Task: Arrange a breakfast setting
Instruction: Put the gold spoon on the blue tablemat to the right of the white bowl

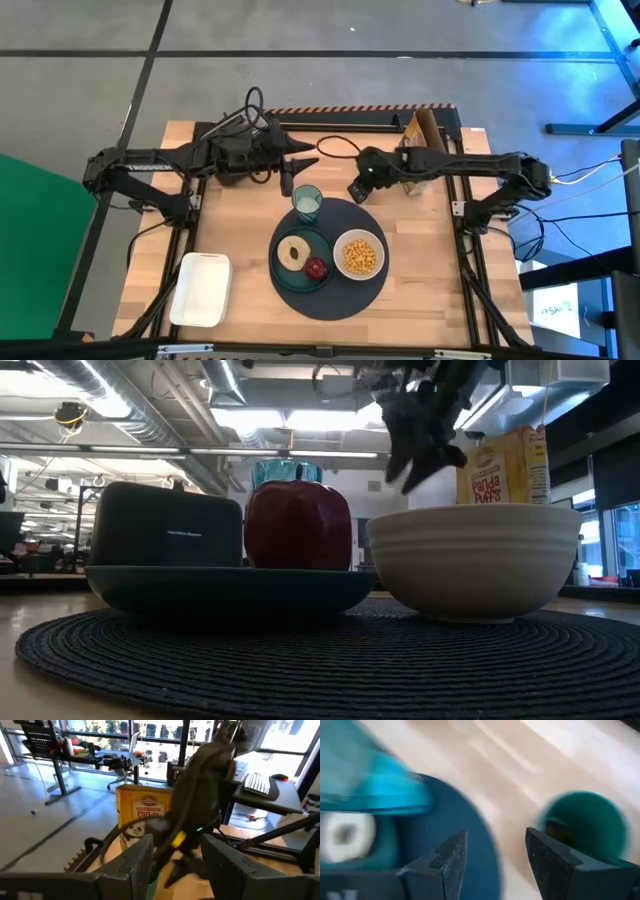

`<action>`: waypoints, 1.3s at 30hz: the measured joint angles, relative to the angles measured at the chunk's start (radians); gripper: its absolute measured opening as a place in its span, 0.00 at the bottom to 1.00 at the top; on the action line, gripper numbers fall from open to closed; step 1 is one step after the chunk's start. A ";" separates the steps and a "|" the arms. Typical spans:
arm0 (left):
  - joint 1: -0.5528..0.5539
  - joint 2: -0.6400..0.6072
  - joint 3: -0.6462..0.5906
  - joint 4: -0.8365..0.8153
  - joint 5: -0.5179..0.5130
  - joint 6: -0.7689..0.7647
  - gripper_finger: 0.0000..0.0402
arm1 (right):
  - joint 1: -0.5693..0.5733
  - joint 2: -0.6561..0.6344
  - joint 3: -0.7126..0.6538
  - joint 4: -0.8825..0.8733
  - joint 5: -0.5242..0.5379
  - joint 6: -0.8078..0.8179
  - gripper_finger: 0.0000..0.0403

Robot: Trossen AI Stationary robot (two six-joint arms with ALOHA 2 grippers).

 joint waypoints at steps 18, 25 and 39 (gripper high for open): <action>0.014 0.000 0.000 -0.033 0.050 -0.009 0.40 | -0.045 0.186 -0.002 -0.106 0.053 -0.158 0.40; 0.014 0.000 0.000 -0.047 0.050 -0.009 0.40 | -0.028 0.199 -0.002 -0.109 -0.022 -0.207 0.03; 0.014 0.000 0.000 -0.051 0.050 -0.009 0.40 | 0.044 0.175 -0.002 -0.176 -0.067 -0.144 0.01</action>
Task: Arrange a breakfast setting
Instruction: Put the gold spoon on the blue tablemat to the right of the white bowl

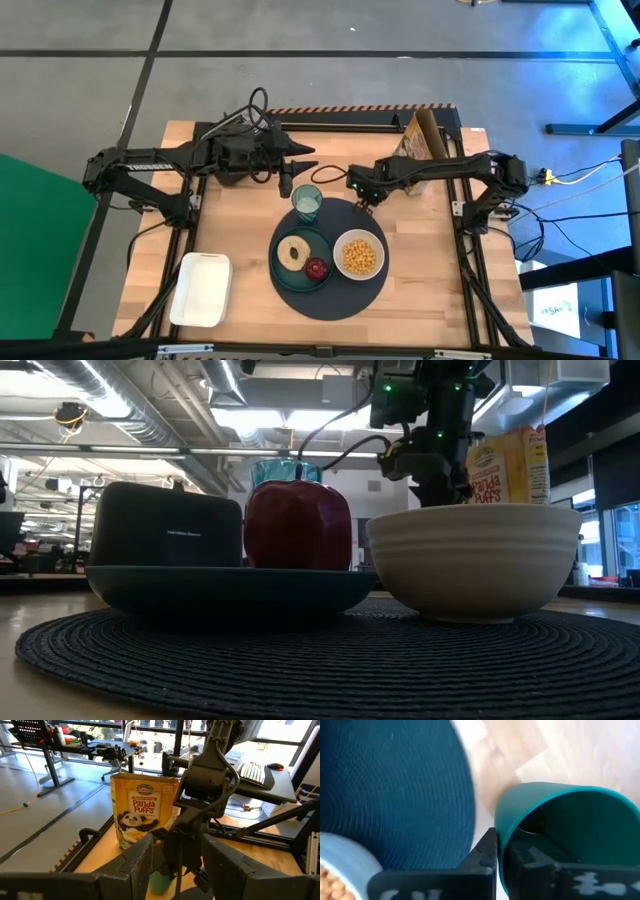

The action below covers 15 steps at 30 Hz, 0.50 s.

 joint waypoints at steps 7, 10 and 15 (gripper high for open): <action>0.000 0.000 0.000 0.000 0.000 0.000 0.40 | 0.000 0.000 0.000 -0.003 -0.010 0.002 0.03; 0.000 0.000 0.000 0.000 0.000 0.000 0.40 | 0.000 0.000 0.000 -0.003 -0.014 0.000 0.07; 0.000 0.000 0.000 0.000 0.000 -0.002 0.40 | 0.000 0.000 0.000 -0.002 -0.020 -0.006 0.22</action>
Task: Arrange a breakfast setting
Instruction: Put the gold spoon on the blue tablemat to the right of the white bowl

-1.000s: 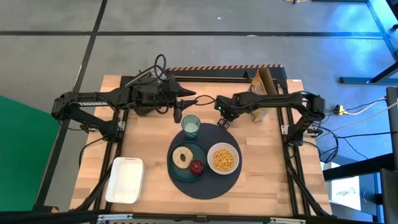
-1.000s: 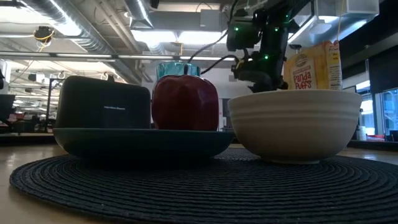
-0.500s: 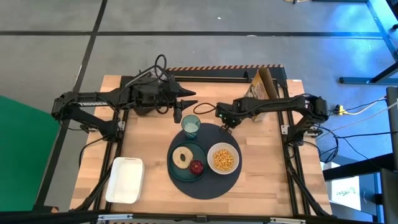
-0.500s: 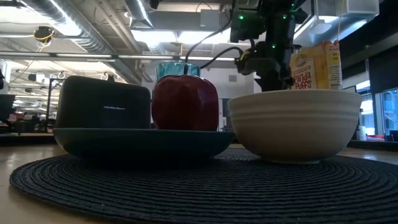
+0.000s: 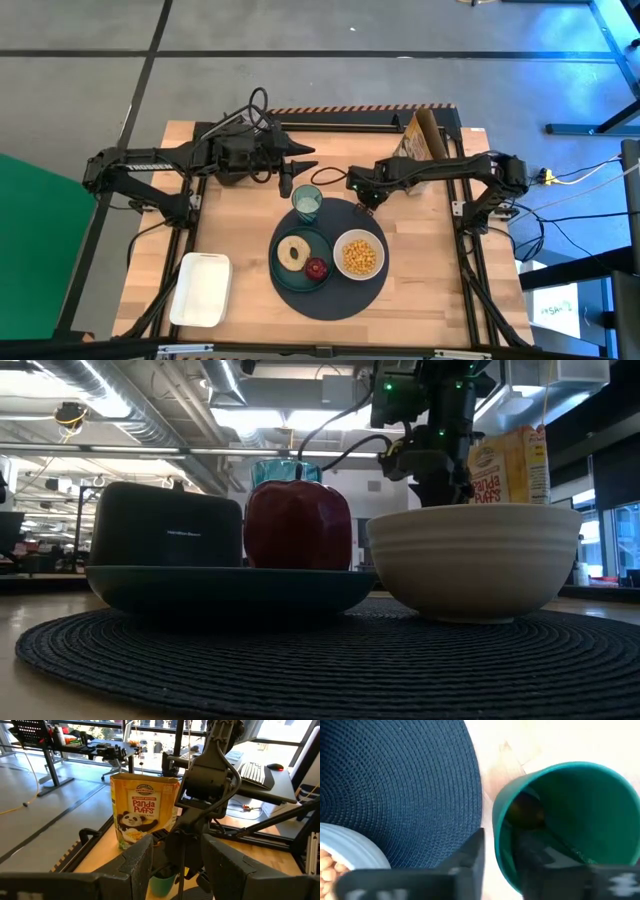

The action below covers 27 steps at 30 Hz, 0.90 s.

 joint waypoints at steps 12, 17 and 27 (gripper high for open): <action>0.000 0.000 0.000 0.001 0.000 0.002 0.40 | 0.000 0.000 0.142 -0.147 0.077 -0.024 0.57; 0.001 0.000 0.000 0.001 0.000 0.007 0.40 | -0.006 -0.001 0.334 -0.269 0.178 -0.052 0.61; 0.001 0.000 0.000 -0.044 0.000 0.005 0.40 | -0.195 -0.008 0.441 -0.540 0.055 0.000 0.57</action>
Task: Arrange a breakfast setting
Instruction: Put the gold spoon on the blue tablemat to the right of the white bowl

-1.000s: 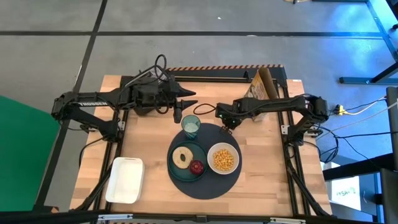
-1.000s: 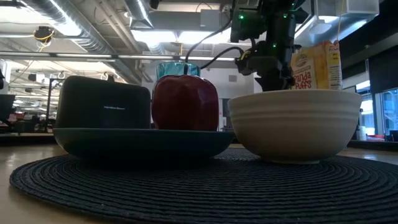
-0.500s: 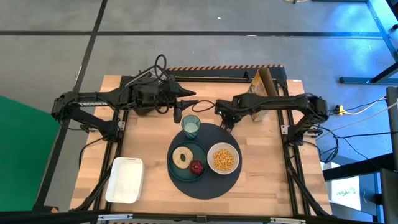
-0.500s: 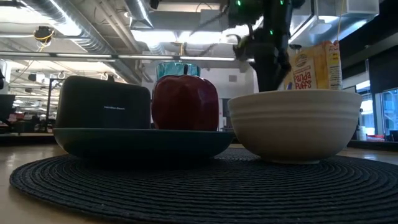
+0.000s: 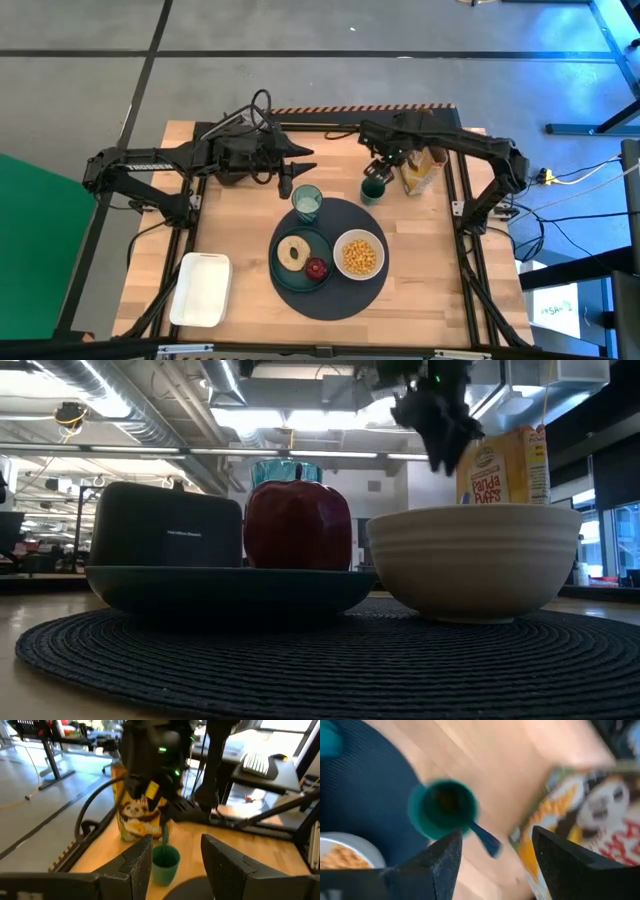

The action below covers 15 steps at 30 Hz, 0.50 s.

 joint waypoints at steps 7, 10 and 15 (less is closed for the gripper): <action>0.000 0.000 0.000 -0.088 0.000 -0.002 0.40 | -0.062 -0.003 -0.082 -0.004 -0.077 0.000 0.55; 0.000 0.000 0.000 -0.103 0.000 -0.002 0.40 | -0.062 -0.006 -0.109 -0.001 -0.117 -0.007 0.55; 0.000 0.000 0.000 -0.110 -0.001 -0.002 0.40 | -0.061 -0.006 -0.168 0.030 -0.148 -0.015 0.55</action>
